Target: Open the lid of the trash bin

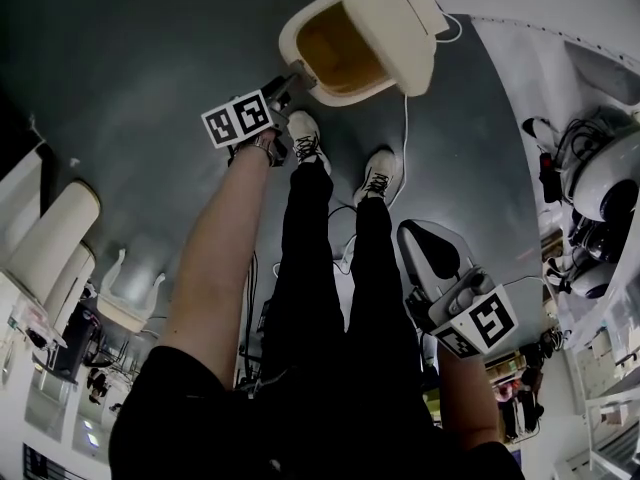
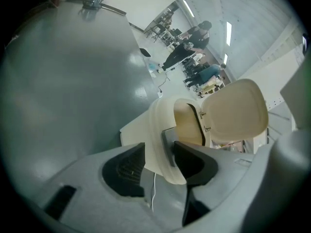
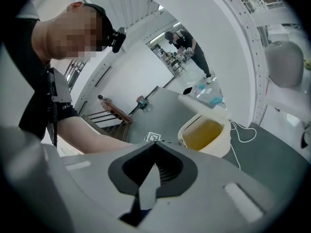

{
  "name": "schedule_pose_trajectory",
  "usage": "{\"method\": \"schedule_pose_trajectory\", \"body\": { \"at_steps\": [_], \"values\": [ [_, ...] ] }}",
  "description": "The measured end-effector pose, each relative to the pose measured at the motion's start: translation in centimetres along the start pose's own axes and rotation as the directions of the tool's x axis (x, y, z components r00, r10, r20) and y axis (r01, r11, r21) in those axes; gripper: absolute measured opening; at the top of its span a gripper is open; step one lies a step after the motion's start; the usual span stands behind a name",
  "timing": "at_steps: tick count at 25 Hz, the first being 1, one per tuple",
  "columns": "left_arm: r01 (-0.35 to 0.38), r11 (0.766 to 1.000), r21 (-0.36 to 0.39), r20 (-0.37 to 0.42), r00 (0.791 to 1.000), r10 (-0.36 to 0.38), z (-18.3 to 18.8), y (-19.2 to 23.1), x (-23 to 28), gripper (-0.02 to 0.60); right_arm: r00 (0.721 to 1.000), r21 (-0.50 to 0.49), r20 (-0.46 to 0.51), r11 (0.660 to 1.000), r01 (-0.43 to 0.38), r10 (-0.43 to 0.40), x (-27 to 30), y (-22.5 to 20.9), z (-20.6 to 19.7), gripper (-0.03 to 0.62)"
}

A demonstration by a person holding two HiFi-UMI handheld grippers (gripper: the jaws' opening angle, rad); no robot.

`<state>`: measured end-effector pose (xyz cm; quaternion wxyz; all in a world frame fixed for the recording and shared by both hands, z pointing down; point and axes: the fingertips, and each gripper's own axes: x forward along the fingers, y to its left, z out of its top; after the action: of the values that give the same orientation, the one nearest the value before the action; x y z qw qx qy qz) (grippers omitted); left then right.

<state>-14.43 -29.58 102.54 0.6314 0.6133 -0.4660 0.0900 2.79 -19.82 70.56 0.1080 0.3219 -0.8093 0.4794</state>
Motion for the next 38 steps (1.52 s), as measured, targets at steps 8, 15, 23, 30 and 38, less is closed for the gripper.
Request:
{"method": "schedule_pose_trajectory", "body": {
  "at_steps": [8,15,23,30,38],
  "values": [
    [-0.001,1.000,-0.008,-0.010,1.000,0.000,0.1,-0.1,0.1,0.196,1.000,-0.012,-0.015,1.000,-0.001,0.000,0.1,0.6,-0.7,0.000],
    [-0.024,1.000,-0.016,-0.014,1.000,0.023,0.2,-0.6,-0.1,0.185,1.000,-0.026,0.005,1.000,-0.003,0.003,-0.5,1.7,0.0,0.000],
    [0.009,1.000,-0.025,0.041,0.999,-0.008,0.0,-2.3,-2.3,0.003,1.000,-0.099,0.003,0.995,0.013,-0.013,-3.9,2.6,0.5,0.000],
    [0.107,0.990,0.088,0.110,0.987,-0.116,0.9,-9.4,-8.6,0.003,0.997,-0.168,0.065,0.985,-0.031,0.043,-6.4,4.8,3.3,0.000],
    [0.250,0.895,0.368,0.116,0.943,-0.311,1.8,-26.2,-18.7,0.002,0.984,-0.290,0.131,0.954,-0.077,0.119,-11.4,9.1,8.9,0.000]
  ]
}}
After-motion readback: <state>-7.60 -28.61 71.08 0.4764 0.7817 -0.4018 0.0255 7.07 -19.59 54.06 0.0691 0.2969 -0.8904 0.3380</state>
